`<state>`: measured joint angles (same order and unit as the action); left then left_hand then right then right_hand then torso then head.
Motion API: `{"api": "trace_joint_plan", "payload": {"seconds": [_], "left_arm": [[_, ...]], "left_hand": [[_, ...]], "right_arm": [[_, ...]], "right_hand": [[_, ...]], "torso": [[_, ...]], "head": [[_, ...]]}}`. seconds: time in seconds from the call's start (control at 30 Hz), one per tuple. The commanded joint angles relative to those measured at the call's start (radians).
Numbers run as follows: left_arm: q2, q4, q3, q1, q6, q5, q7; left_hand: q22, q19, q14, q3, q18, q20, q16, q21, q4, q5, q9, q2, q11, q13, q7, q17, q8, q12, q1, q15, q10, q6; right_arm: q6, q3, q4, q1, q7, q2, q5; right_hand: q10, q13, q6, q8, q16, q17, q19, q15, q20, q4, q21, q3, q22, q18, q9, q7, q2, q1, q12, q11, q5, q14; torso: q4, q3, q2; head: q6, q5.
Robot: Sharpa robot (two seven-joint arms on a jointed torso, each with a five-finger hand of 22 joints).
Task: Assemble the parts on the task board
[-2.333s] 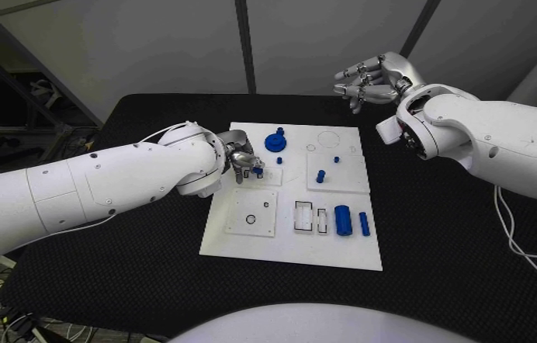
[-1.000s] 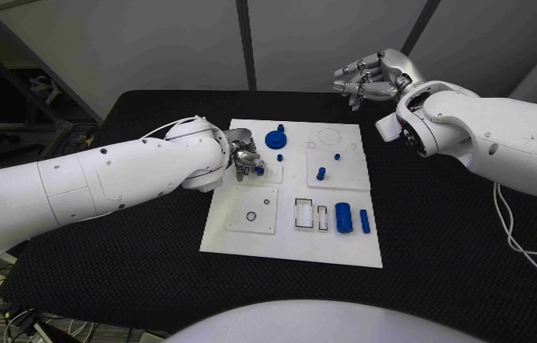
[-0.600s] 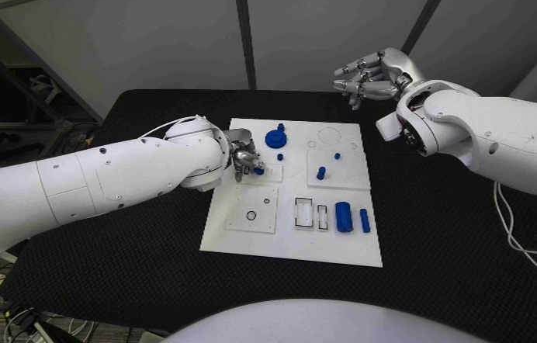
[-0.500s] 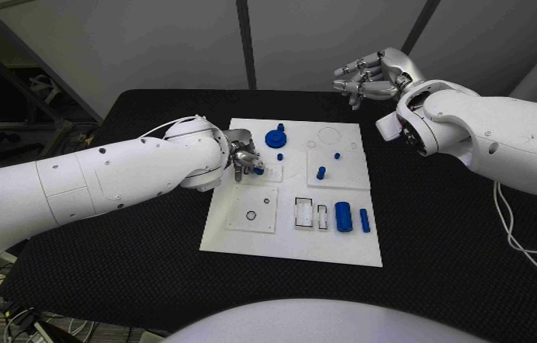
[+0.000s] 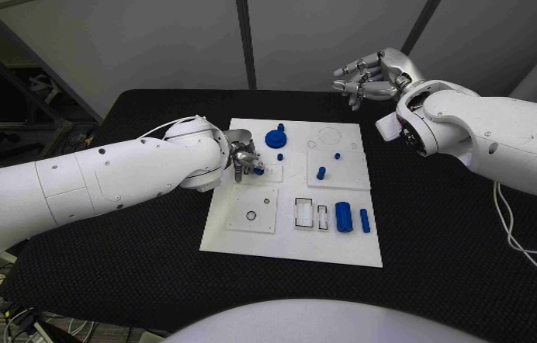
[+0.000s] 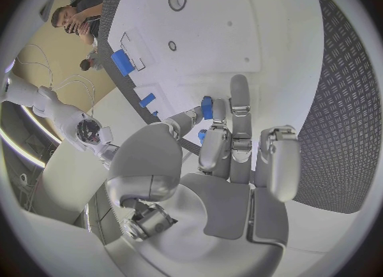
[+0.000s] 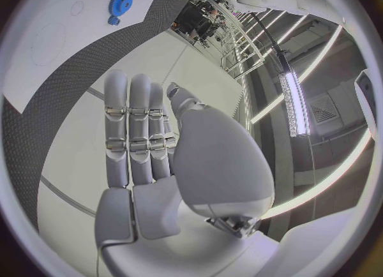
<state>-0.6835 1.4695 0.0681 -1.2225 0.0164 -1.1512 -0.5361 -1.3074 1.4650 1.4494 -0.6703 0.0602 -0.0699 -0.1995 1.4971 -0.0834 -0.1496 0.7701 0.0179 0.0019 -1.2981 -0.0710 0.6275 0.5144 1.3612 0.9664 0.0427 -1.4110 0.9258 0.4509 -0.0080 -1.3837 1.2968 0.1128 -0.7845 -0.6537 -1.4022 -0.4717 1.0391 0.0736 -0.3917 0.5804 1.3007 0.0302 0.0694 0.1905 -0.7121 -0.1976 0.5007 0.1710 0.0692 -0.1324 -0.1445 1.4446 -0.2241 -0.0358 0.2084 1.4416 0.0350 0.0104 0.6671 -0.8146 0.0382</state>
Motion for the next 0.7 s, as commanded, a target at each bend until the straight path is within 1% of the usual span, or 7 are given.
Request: {"api": "trace_joint_plan", "payload": {"seconds": [0.03, 0.23, 0.37, 0.53, 0.6, 0.7], "left_arm": [[0.001, -0.002, 0.003, 0.003, -0.026, -0.004, -0.009], [0.004, -0.005, 0.003, 0.003, -0.028, -0.001, -0.009], [0.007, -0.008, 0.003, 0.003, -0.029, -0.001, -0.008], [0.011, -0.012, 0.003, 0.003, -0.031, 0.0, -0.008], [0.012, -0.013, 0.003, 0.003, -0.032, 0.001, -0.008], [0.014, -0.015, 0.003, 0.003, -0.033, 0.002, -0.008]], "left_hand": [[-0.151, 0.061, 0.004, -0.053, -0.036, 0.01, 0.006, 0.007, -0.063, -0.003, 0.001, -0.005, -0.005, 0.001, 0.007, 0.002, 0.004, -0.006, -0.007, 0.003, 0.001, 0.008], [-0.161, 0.065, 0.005, -0.005, -0.038, 0.013, 0.008, 0.012, -0.033, -0.002, -0.003, 0.008, -0.01, 0.005, 0.015, 0.006, 0.003, -0.009, -0.04, 0.006, 0.0, 0.024], [-0.165, 0.066, 0.006, 0.015, -0.039, 0.014, 0.009, 0.014, -0.018, -0.002, -0.006, 0.009, -0.012, 0.007, 0.017, 0.008, 0.001, -0.01, -0.055, 0.007, -0.001, 0.03], [-0.168, 0.068, 0.006, 0.027, -0.039, 0.015, 0.009, 0.016, -0.009, -0.002, -0.007, 0.009, -0.013, 0.01, 0.018, 0.009, 0.001, -0.012, -0.064, 0.008, -0.001, 0.037], [-0.169, 0.068, 0.006, 0.033, -0.04, 0.015, 0.01, 0.016, -0.006, -0.002, -0.007, 0.009, -0.015, -0.011, 0.021, 0.01, 0.004, 0.004, -0.067, 0.009, -0.013, 0.044], [-0.169, 0.068, 0.007, 0.037, -0.04, 0.016, 0.01, 0.016, -0.004, -0.002, -0.006, 0.009, -0.016, -0.019, 0.023, 0.01, 0.006, 0.011, -0.069, 0.009, -0.017, 0.05]], "right_arm": [[-0.007, 0.0, 0.0, 0.002, 0.004, 0.001, -0.002], [-0.007, 0.0, 0.0, 0.002, 0.002, 0.001, -0.002], [-0.007, 0.0, 0.001, 0.002, 0.002, 0.001, -0.002], [-0.007, 0.0, 0.0, 0.002, 0.001, 0.001, -0.002], [-0.008, 0.0, 0.0, 0.002, 0.001, 0.0, -0.002], [-0.008, 0.0, -0.001, 0.002, 0.001, 0.0, -0.002]], "right_hand": [[0.007, -0.001, -0.009, -0.004, -0.006, 0.001, -0.005, 0.0, 0.0, 0.004, -0.007, 0.0, 0.002, -0.003, -0.001, 0.0, 0.0, -0.012, -0.007, -0.003, 0.003, -0.007], [0.008, -0.003, -0.01, -0.004, -0.006, 0.002, -0.007, 0.0, 0.0, 0.005, -0.006, 0.001, 0.0, -0.002, -0.001, 0.0, 0.001, -0.013, -0.007, -0.003, 0.003, -0.007], [0.009, -0.004, -0.01, -0.004, -0.005, 0.003, -0.009, 0.0, 0.001, 0.007, -0.003, 0.002, -0.003, -0.002, -0.001, 0.0, 0.001, -0.014, -0.007, -0.003, 0.003, -0.008], [0.01, -0.005, -0.01, -0.004, -0.005, 0.004, -0.009, 0.0, 0.001, 0.007, -0.003, 0.002, -0.004, -0.001, -0.001, 0.0, 0.001, -0.015, -0.007, -0.003, 0.003, -0.008], [0.01, -0.005, -0.011, -0.004, -0.005, 0.004, -0.01, 0.0, 0.001, 0.008, -0.002, 0.003, -0.004, -0.001, -0.001, 0.0, 0.001, -0.015, -0.007, -0.003, 0.003, -0.009], [0.011, -0.006, -0.011, -0.004, -0.005, 0.005, -0.011, 0.0, 0.001, 0.008, -0.001, 0.003, -0.006, -0.001, -0.001, 0.0, 0.001, -0.016, -0.007, -0.003, 0.004, -0.009]], "torso": [[-0.0012, 0.001, 0.0], [-0.0004, 0.0004, 0.001], [-0.0001, 0.0005, 0.001], [-0.0006, 0.0004, 0.001], [-0.0004, 0.0002, 0.001], [0.0, -0.0001, 0.0]], "head": [[0.0, -0.001], [-0.001, -0.003], [-0.001, -0.004], [-0.003, -0.005], [-0.003, -0.005], [-0.004, -0.006]]}}
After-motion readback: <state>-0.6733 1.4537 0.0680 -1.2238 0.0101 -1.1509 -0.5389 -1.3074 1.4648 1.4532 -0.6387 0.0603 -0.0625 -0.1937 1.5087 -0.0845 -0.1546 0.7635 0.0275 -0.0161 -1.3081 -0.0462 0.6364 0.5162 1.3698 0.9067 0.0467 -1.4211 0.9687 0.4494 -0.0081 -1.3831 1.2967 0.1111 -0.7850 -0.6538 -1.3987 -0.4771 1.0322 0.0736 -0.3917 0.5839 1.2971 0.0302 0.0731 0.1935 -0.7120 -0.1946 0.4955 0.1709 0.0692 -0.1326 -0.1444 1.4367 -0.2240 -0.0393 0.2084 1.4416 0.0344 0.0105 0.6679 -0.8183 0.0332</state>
